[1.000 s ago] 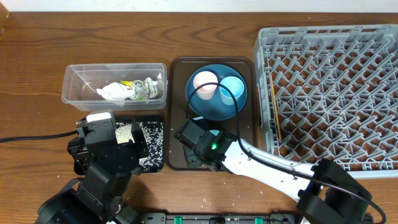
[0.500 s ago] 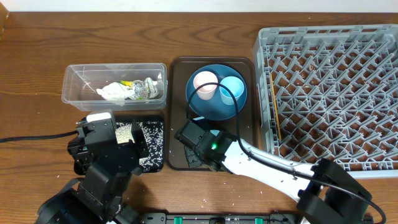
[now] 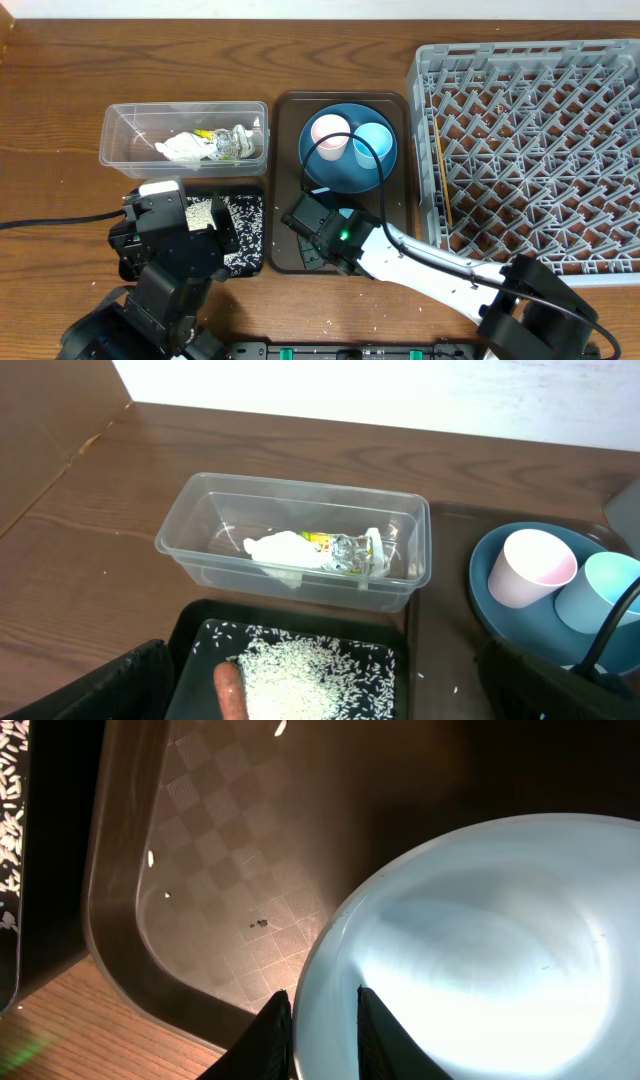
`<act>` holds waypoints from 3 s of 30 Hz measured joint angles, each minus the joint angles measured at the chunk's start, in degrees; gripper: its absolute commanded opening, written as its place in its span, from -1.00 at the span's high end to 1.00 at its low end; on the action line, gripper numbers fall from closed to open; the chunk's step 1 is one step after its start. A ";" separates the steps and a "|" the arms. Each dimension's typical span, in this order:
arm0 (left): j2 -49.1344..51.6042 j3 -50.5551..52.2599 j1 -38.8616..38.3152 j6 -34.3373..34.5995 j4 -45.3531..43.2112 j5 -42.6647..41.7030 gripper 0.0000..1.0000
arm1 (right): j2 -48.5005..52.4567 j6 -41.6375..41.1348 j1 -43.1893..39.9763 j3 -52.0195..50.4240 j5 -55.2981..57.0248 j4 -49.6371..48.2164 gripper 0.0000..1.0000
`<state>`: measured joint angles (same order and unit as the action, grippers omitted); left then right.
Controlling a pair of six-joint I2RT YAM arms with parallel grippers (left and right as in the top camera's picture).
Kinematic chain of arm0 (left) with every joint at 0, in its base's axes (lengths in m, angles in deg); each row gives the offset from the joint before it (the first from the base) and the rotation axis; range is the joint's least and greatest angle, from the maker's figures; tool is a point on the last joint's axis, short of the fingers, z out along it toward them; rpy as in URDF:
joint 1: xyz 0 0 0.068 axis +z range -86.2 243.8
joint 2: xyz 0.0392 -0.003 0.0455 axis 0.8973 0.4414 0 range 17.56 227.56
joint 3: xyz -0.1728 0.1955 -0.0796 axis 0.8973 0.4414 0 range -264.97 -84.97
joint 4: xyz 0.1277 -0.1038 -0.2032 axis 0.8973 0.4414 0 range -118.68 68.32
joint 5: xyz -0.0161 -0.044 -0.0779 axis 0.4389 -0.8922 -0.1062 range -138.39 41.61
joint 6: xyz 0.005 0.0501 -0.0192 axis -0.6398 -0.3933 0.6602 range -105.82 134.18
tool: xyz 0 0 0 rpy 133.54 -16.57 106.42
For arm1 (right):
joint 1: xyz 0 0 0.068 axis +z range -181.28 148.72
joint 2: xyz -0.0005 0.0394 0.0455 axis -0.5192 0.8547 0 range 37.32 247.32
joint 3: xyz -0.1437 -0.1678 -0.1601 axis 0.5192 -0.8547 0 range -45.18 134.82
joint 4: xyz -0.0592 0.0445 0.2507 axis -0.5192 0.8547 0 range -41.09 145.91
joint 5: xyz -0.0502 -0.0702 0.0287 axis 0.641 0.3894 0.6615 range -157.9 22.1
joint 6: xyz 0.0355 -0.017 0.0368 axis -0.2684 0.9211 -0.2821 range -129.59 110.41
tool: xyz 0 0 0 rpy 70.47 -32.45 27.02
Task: Sort waste into correct bins and load items into the dishwasher rack
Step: 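Lower the right gripper and grasp the rim of the light-blue bowl, then lift the bowl and carry it right into the dish rack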
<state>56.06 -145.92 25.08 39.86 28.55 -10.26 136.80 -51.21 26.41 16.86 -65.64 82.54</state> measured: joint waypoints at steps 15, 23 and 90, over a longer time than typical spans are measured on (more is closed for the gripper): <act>0.00 0.00 0.00 0.00 0.00 0.00 -0.97 | 0.00 0.81 0.00 0.00 1.11 4.24 0.56; 0.00 0.00 0.00 0.00 0.00 0.00 -0.98 | 0.02 2.12 0.00 0.00 4.28 5.20 0.56; 0.00 0.00 0.00 0.00 0.00 0.00 -0.98 | -11.41 10.14 -5.62 4.76 -5.07 16.09 0.97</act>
<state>56.06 -145.92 25.08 39.86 28.55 -10.26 125.39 -41.07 20.80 21.63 -70.71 98.63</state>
